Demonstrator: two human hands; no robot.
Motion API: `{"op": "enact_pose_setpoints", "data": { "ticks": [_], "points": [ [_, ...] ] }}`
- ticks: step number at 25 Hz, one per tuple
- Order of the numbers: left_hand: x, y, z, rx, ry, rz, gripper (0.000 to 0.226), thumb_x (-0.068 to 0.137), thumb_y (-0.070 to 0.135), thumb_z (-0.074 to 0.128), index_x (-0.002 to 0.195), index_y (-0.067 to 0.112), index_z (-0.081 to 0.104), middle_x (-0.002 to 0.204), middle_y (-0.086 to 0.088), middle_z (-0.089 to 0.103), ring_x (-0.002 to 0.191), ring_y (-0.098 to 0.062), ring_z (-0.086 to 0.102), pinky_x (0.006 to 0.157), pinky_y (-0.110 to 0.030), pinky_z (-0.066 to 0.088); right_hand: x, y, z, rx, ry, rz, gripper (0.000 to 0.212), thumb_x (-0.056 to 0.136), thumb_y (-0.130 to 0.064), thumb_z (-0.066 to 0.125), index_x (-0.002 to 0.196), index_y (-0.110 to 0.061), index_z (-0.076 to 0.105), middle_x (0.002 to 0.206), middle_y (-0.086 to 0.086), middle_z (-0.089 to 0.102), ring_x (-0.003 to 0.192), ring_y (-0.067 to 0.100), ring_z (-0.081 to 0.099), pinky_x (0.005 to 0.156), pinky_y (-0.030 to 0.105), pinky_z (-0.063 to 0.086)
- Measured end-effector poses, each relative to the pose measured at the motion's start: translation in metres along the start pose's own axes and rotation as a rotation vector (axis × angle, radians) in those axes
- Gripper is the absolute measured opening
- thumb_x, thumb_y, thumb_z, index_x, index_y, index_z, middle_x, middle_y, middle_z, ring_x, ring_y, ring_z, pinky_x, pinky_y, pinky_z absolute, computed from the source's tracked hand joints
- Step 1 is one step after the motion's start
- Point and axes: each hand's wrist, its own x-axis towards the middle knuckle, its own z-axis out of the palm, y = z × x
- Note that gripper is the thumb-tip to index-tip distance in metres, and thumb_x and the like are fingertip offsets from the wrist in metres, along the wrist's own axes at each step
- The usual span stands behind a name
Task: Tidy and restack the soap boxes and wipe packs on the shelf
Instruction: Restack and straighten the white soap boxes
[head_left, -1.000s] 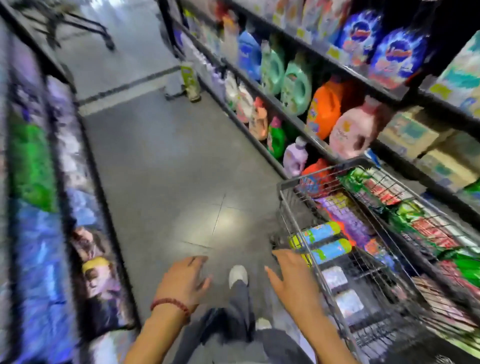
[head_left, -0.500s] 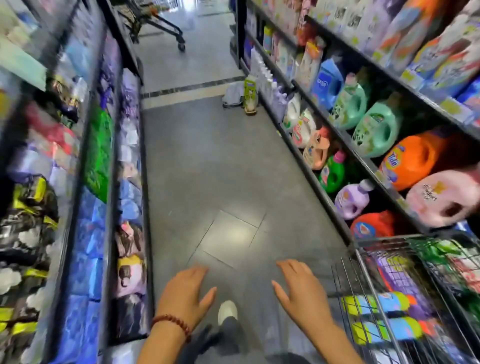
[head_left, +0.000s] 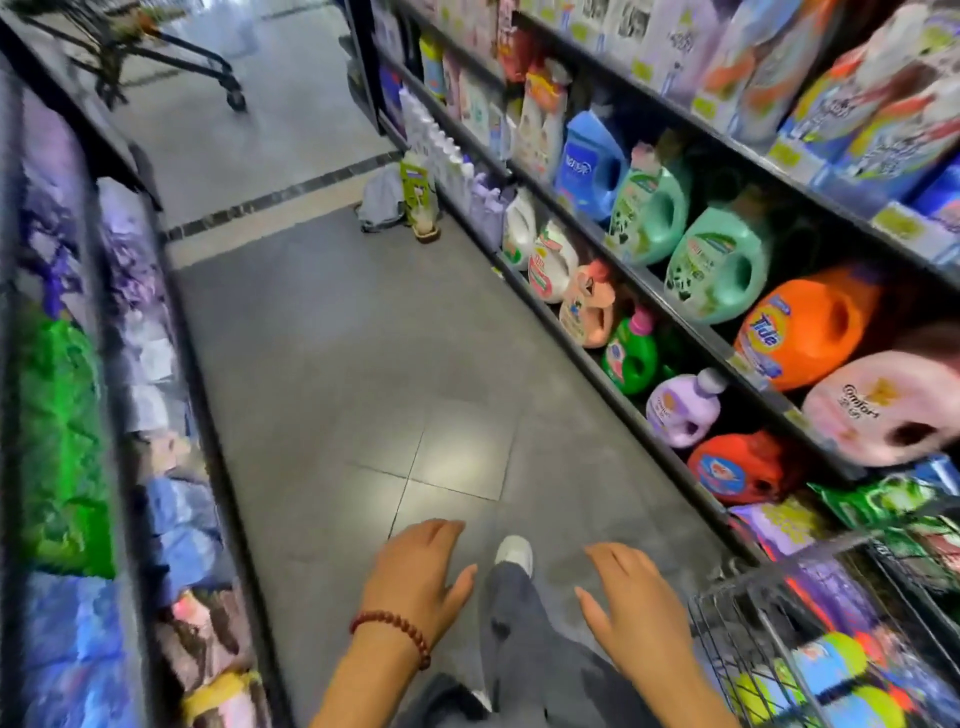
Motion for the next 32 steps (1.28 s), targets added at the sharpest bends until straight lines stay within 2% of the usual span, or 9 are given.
{"op": "enact_pose_setpoints", "data": {
  "ticks": [3, 5, 14, 17, 21, 23, 26, 29, 32],
  "points": [
    [0.082, 0.005, -0.02, 0.053, -0.013, 0.067, 0.053, 0.094, 0.047, 0.042, 0.142, 0.027, 0.034, 0.143, 0.008, 0.042, 0.129, -0.011, 0.04, 0.105, -0.021, 0.029, 0.066, 0.014, -0.017, 0.013, -0.004, 0.054, 0.044, 0.089, -0.036, 0.055, 0.126, -0.014, 0.052, 0.125, 0.001, 0.053, 0.116, 0.024, 0.048, 0.091, 0.033, 0.043],
    [0.127, 0.003, -0.033, 0.07, -0.034, 0.078, 0.052, 0.093, 0.049, 0.042, 0.141, 0.028, 0.036, 0.142, 0.009, 0.043, 0.127, -0.011, 0.042, 0.103, -0.022, 0.032, 0.114, 0.022, -0.035, 0.049, 0.032, 0.077, 0.045, 0.091, -0.037, 0.051, 0.131, -0.016, 0.048, 0.131, -0.001, 0.049, 0.12, 0.021, 0.044, 0.096, 0.029, 0.038],
    [0.322, -0.002, -0.081, 0.082, -0.176, 0.147, 0.054, 0.091, 0.052, 0.045, 0.139, 0.029, 0.039, 0.141, 0.007, 0.046, 0.127, -0.012, 0.043, 0.103, -0.02, 0.033, 0.293, 0.049, -0.115, 0.089, 0.196, 0.205, 0.038, 0.086, -0.025, 0.062, 0.119, -0.008, 0.059, 0.122, 0.008, 0.057, 0.111, 0.03, 0.053, 0.093, 0.036, 0.043],
    [0.414, 0.023, -0.105, 0.122, -0.194, 0.265, 0.056, 0.09, 0.055, 0.043, 0.14, 0.031, 0.038, 0.141, 0.008, 0.044, 0.128, -0.011, 0.042, 0.102, -0.021, 0.033, 0.336, 0.065, -0.141, 0.083, 0.202, 0.329, 0.039, 0.086, -0.029, 0.059, 0.122, -0.012, 0.057, 0.123, 0.005, 0.056, 0.113, 0.028, 0.052, 0.095, 0.033, 0.041],
    [0.514, 0.087, -0.143, 0.187, -0.193, 0.577, 0.053, 0.09, 0.05, 0.046, 0.139, 0.032, 0.04, 0.141, 0.01, 0.044, 0.127, -0.013, 0.043, 0.1, -0.019, 0.033, 0.366, 0.081, -0.174, 0.161, 0.296, 0.535, 0.039, 0.071, -0.023, 0.078, 0.106, -0.01, 0.068, 0.106, 0.008, 0.065, 0.098, 0.029, 0.063, 0.08, 0.033, 0.052],
    [0.558, 0.137, -0.17, 0.22, -0.096, 0.815, 0.051, 0.083, 0.041, 0.065, 0.129, 0.023, 0.055, 0.128, 0.002, 0.058, 0.113, -0.021, 0.058, 0.088, -0.022, 0.046, 0.377, 0.089, -0.2, 0.233, 0.341, 0.654, 0.04, 0.083, -0.029, 0.066, 0.12, -0.016, 0.061, 0.122, 0.001, 0.058, 0.113, 0.022, 0.054, 0.091, 0.027, 0.044],
    [0.598, 0.219, -0.212, 0.069, 0.073, 1.117, 0.043, 0.059, 0.022, 0.088, 0.098, 0.01, 0.072, 0.093, -0.005, 0.072, 0.078, -0.025, 0.071, 0.061, -0.026, 0.056, 0.38, 0.11, -0.255, 0.274, 0.603, 0.753, 0.037, 0.087, -0.028, 0.061, 0.123, -0.021, 0.057, 0.128, -0.006, 0.053, 0.12, 0.014, 0.047, 0.097, 0.021, 0.035],
    [0.618, 0.297, -0.255, -0.146, 0.34, 1.369, 0.03, 0.075, 0.02, 0.076, 0.099, 0.004, 0.071, 0.097, -0.009, 0.071, 0.084, -0.025, 0.069, 0.071, -0.028, 0.054, 0.374, 0.119, -0.343, 0.134, 0.958, 0.691, 0.03, 0.083, -0.021, 0.069, 0.113, -0.015, 0.065, 0.118, -0.002, 0.062, 0.111, 0.019, 0.057, 0.095, 0.027, 0.04],
    [0.63, 0.362, -0.304, -0.364, 0.674, 1.495, 0.028, 0.088, 0.021, 0.059, 0.104, 0.0, 0.068, 0.096, -0.012, 0.069, 0.094, -0.027, 0.061, 0.087, -0.029, 0.045, 0.359, 0.113, -0.44, -0.053, 1.326, 0.452, 0.024, 0.082, -0.019, 0.065, 0.104, -0.01, 0.068, 0.104, 0.0, 0.066, 0.098, 0.016, 0.061, 0.09, 0.025, 0.045]
  ]
}}
